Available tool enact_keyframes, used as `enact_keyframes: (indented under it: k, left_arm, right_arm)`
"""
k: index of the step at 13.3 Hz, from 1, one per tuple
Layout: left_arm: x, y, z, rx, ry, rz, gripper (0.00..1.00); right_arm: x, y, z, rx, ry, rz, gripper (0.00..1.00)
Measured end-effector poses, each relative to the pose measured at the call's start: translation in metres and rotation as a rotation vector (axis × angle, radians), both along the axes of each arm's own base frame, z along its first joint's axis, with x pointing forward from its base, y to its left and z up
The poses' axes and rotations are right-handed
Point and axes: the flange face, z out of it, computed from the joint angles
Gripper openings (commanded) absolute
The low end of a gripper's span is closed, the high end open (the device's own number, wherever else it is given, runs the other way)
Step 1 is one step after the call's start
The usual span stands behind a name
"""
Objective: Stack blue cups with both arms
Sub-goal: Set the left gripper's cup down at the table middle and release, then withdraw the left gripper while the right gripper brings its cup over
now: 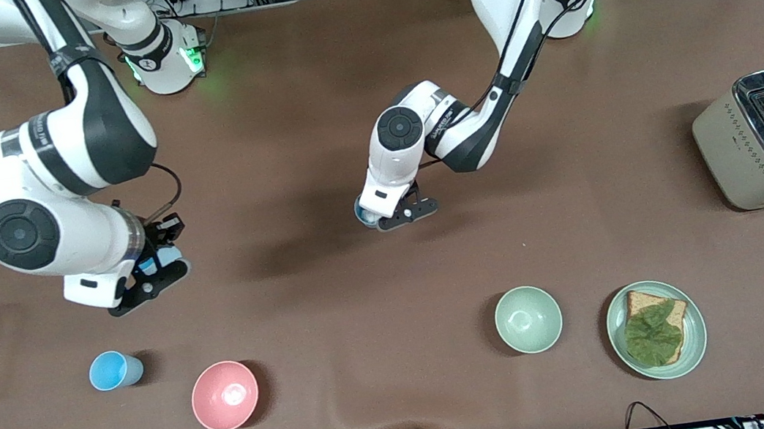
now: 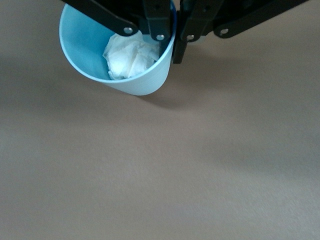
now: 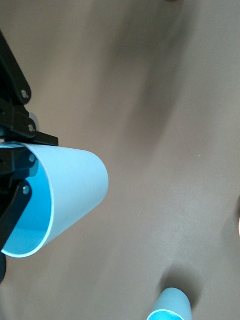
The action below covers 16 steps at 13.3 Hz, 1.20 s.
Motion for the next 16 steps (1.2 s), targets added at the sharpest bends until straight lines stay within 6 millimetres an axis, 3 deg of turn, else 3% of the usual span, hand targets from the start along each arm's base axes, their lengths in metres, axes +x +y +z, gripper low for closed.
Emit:
enact_keyframes:
  k: [1, 4, 7, 9, 11, 13, 15, 16]
  left_arm:
    - [0.004, 0.004, 0.002, 0.008, 0.004, 0.006, 1.0]
    - [0.015, 0.014, 0.027, 0.07, -0.008, -0.015, 1.0]
    - [0.027, 0.032, 0.09, 0.106, -0.032, -0.005, 1.0]
    - [0.048, 0.069, 0.149, 0.114, -0.063, 0.031, 1.0]
    - [0.081, 0.137, 0.209, 0.117, -0.1, 0.074, 1.0]
    - [0.109, 0.227, 0.259, 0.141, -0.114, 0.062, 1.0]
    - [0.124, 0.318, 0.298, 0.169, -0.118, -0.01, 1.0]
    - [0.124, 0.353, 0.312, 0.177, -0.111, -0.036, 1.0]
  right_arm:
    - [-0.001, 0.005, 0.0, -0.006, -0.002, -0.014, 0.0]
    - [-0.008, 0.028, 0.0, 0.02, 0.004, -0.036, 0.0]
    - [-0.017, 0.058, 0.001, 0.023, 0.003, -0.055, 0.0]
    - [-0.024, 0.088, 0.0, 0.044, -0.024, -0.076, 0.0]
    - [-0.036, 0.134, -0.01, 0.059, -0.044, -0.093, 0.0]
    - [-0.054, 0.192, -0.032, 0.07, -0.073, -0.07, 0.0]
    - [-0.071, 0.241, -0.059, 0.07, -0.076, -0.026, 0.0]
    - [-0.075, 0.258, -0.069, 0.069, -0.078, -0.005, 0.0]
